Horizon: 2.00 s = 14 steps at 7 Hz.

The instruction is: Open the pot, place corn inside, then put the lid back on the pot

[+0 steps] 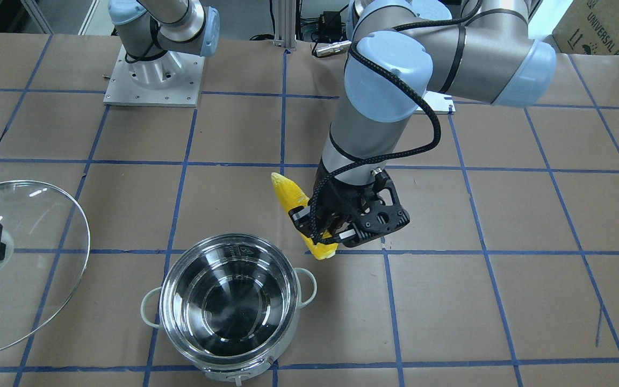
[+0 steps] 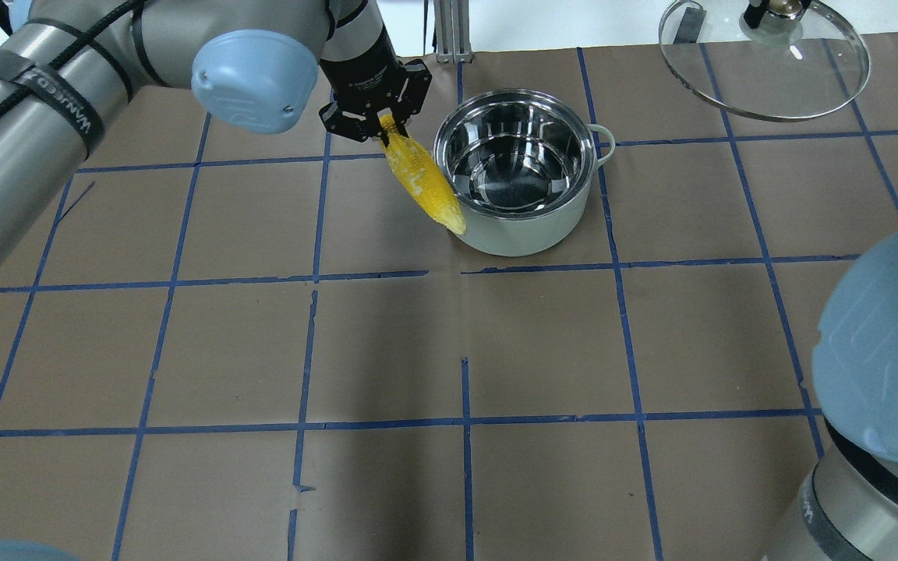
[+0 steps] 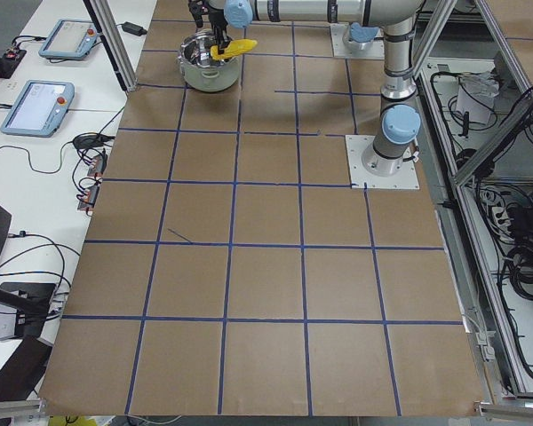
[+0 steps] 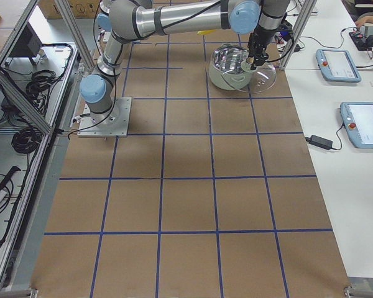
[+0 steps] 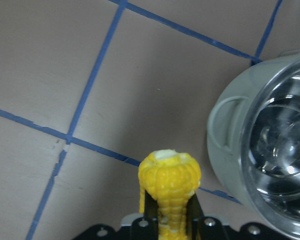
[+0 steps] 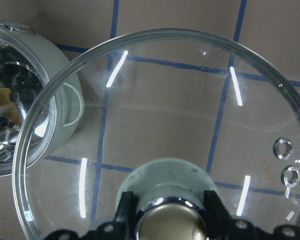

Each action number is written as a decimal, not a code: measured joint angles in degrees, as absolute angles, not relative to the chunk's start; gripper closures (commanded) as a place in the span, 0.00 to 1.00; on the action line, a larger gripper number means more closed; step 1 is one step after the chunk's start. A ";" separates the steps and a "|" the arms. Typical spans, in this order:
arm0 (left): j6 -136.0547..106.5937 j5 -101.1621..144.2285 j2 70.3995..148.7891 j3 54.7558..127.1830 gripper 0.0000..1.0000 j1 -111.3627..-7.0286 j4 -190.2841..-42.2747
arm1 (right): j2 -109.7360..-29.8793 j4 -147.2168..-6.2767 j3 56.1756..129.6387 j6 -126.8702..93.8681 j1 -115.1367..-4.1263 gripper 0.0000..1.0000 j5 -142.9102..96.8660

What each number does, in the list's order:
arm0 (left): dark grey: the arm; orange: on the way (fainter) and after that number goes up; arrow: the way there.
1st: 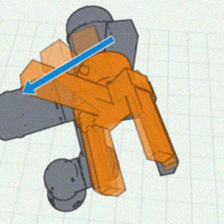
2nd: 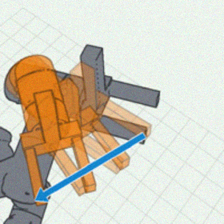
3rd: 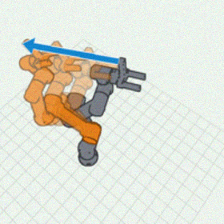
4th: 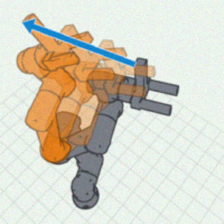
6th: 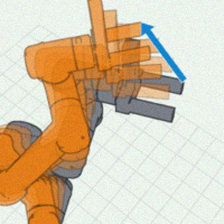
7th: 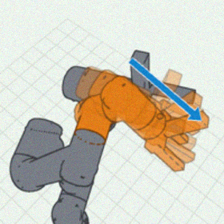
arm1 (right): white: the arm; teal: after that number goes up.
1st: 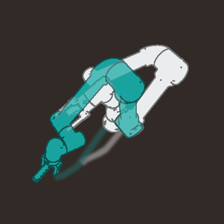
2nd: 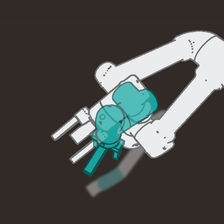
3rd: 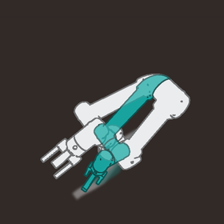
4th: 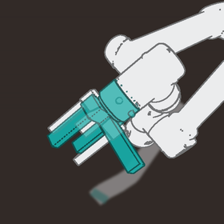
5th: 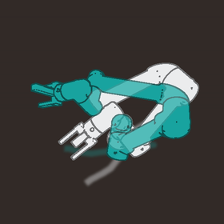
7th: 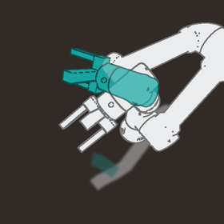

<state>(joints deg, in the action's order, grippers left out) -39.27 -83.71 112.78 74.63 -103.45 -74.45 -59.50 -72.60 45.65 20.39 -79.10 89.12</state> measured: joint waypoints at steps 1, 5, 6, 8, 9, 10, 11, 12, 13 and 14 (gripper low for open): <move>-40.95 -81.82 116.15 70.19 0.88 -104.17 -74.55 | -59.45 -72.60 45.60 20.39 -79.10 0.88 89.12; -42.09 -80.70 124.46 62.40 0.90 -105.16 -73.78 | -59.43 -72.60 45.53 20.39 -79.16 0.88 89.12; -42.12 -80.72 125.44 62.20 0.86 -105.15 -72.77 | -59.49 -72.58 45.51 20.39 -79.17 0.88 89.10; -42.14 -80.71 127.06 62.08 0.00 -105.02 -71.11 | -59.57 -72.52 45.36 20.39 -79.22 0.88 89.04; -42.07 -80.91 127.40 62.06 0.00 -104.88 -70.57 | -59.57 -72.51 45.36 20.39 -79.25 0.88 89.04; -42.03 -81.12 127.49 62.05 0.00 -104.78 -70.26 | -59.54 -72.51 45.36 20.39 -79.30 0.88 89.05; -42.02 -81.28 127.45 62.05 0.01 -104.73 -70.17 | -59.51 -72.53 45.40 20.39 -79.33 0.88 89.09; -41.80 -81.38 127.18 62.05 0.01 -104.51 -70.29 | -59.51 -72.57 45.45 20.39 -79.35 0.88 89.11; -40.44 -81.39 126.59 62.20 0.01 -103.85 -70.71 | -59.48 -72.59 45.49 20.39 -79.36 0.88 89.12; -36.71 -81.99 125.76 62.48 0.00 -102.54 -71.44 | -59.45 -72.58 45.54 20.39 -79.36 0.88 89.12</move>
<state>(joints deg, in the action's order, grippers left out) -36.71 -81.99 125.76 62.48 -102.54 -71.44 -59.45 -72.58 45.54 20.39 -79.36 89.12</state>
